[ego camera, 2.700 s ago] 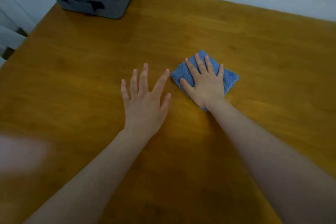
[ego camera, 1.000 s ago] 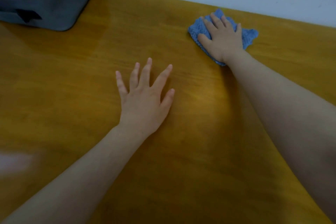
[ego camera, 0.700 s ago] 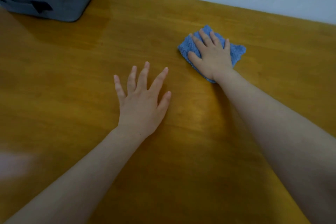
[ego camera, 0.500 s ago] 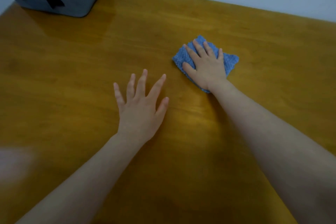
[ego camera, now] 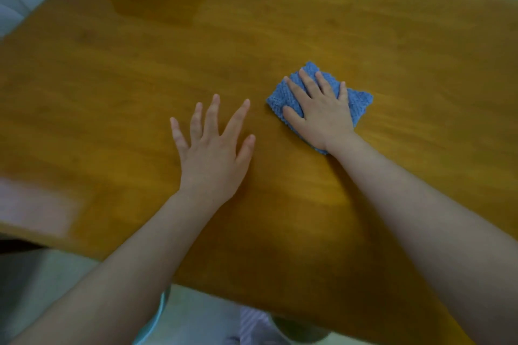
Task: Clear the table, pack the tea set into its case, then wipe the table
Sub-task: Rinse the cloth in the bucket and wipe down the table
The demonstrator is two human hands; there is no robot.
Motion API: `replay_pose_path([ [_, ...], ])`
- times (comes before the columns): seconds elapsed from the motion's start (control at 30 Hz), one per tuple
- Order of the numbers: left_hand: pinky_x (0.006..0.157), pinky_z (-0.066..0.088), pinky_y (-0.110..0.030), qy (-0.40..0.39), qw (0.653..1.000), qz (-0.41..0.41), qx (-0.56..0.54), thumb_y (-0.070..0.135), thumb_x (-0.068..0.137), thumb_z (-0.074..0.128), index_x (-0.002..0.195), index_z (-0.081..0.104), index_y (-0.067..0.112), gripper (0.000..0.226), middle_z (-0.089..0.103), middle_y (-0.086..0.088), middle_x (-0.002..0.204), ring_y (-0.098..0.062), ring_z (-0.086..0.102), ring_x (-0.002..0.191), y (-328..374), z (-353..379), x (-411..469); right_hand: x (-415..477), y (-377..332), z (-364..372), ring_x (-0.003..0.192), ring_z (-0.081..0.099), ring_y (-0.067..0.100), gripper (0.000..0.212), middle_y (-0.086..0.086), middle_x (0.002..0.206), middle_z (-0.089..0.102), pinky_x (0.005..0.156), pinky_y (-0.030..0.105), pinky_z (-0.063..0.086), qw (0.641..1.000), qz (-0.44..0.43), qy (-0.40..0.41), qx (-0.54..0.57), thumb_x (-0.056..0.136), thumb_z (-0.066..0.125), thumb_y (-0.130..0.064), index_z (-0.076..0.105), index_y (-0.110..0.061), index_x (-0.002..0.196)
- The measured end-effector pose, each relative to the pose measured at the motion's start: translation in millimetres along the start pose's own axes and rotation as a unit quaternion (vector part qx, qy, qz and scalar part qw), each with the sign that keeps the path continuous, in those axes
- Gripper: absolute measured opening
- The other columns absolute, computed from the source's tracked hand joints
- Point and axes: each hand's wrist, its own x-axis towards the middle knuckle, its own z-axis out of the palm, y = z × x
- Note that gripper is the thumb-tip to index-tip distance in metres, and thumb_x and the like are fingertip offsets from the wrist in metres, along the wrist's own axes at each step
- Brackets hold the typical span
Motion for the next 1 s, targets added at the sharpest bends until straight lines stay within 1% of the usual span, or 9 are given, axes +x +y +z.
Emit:
replay_pose_path([
  [0.13,0.113,-0.012,-0.057,0.014,0.999,-0.023,-0.025,0.053,0.098,0.026,0.149,0.004,0.049,0.056,-0.002,-0.001,0.162,-0.025,-0.007,0.148,-2.9,4.6,-41.3,-49.7,-23.1,4.9,0.151,-0.001,0.023,0.064,-0.004,0.164,0.005,0.117,0.061,-0.001,1.0,-0.012,-0.006,-0.009,0.096,0.021,-0.062,0.01,-0.038,0.154],
  [0.27,0.114,-0.011,-0.057,0.02,0.999,-0.041,-0.025,0.053,0.096,0.029,0.149,0.003,0.05,0.058,0.0,-0.001,0.162,-0.025,-0.008,0.148,1.3,8.1,-83.3,-103.7,-49.2,7.3,0.151,0.001,0.024,0.075,-0.003,0.164,0.008,0.116,0.063,0.001,1.0,-0.018,-0.008,-0.006,0.085,0.006,-0.065,0.012,-0.038,0.154],
  [0.3,0.114,-0.01,-0.057,0.024,0.998,-0.047,-0.024,0.052,0.096,0.032,0.149,0.005,0.05,0.059,0.002,-0.001,0.162,-0.026,-0.008,0.148,2.1,9.5,-91.3,-115.5,-55.7,8.3,0.151,0.002,0.025,0.076,-0.003,0.164,0.009,0.116,0.063,0.001,1.0,-0.02,-0.007,-0.002,0.084,0.006,-0.065,0.014,-0.037,0.154],
  [0.4,0.115,-0.008,-0.057,0.036,0.997,-0.061,-0.02,0.047,0.096,0.038,0.149,0.009,0.049,0.061,0.005,-0.003,0.162,-0.027,-0.006,0.148,5.7,14.6,-112.8,-148.7,-71.3,11.7,0.15,0.006,0.027,0.075,-0.001,0.163,0.014,0.115,0.065,0.002,0.999,-0.036,0.007,0.013,0.086,0.012,-0.064,0.02,-0.035,0.154],
  [0.6,0.114,-0.008,-0.056,0.058,0.991,-0.12,-0.013,0.05,0.098,0.029,0.149,0.015,0.047,0.053,0.006,-0.004,0.162,-0.028,-0.003,0.148,8.2,19.1,-134.7,-184.0,-81.7,18.8,0.149,0.013,0.029,0.068,0.002,0.161,0.021,0.114,0.066,0.004,0.996,-0.07,0.03,0.04,0.09,0.027,-0.062,0.029,-0.034,0.152],
  [0.73,0.115,-0.006,-0.058,0.059,0.984,-0.165,-0.026,0.045,0.099,0.028,0.149,0.019,0.045,0.051,0.008,-0.005,0.161,-0.028,-0.001,0.148,17.0,25.6,-143.2,-200.2,-85.5,18.0,0.15,0.009,0.029,0.065,0.001,0.162,0.018,0.113,0.067,0.0,0.994,-0.089,0.019,0.056,0.091,0.025,-0.062,0.028,-0.038,0.151],
  [0.83,0.114,-0.006,-0.059,0.076,0.981,-0.178,-0.007,0.042,0.1,0.03,0.149,0.022,0.044,0.05,0.01,-0.007,0.161,-0.031,0.001,0.148,26.4,29.5,-147.3,-207.4,-81.6,18.6,0.15,0.006,0.029,0.063,0.0,0.163,0.015,0.112,0.066,-0.004,0.991,-0.117,0.012,0.06,0.093,0.026,-0.063,0.025,-0.04,0.151],
  [0.9,0.114,-0.005,-0.06,0.094,0.978,-0.188,0.006,0.041,0.1,0.033,0.149,0.025,0.042,0.049,0.012,-0.009,0.161,-0.033,0.003,0.147,36.0,27.0,-151.0,-211.5,-75.7,17.7,0.15,0.007,0.029,0.063,0.0,0.163,0.016,0.112,0.067,-0.004,0.989,-0.132,0.01,0.063,0.092,0.025,-0.063,0.026,-0.04,0.151],
  [1.0,0.115,-0.007,-0.059,0.093,0.971,-0.221,0.008,0.043,0.1,0.032,0.149,0.022,0.044,0.05,0.009,-0.007,0.161,-0.031,0.0,0.148,47.5,22.4,-156.7,-218.2,-67.4,19.3,0.15,0.009,0.029,0.064,0.0,0.162,0.019,0.112,0.067,-0.003,0.986,-0.151,0.009,0.069,0.091,0.03,-0.062,0.028,-0.039,0.151],
])
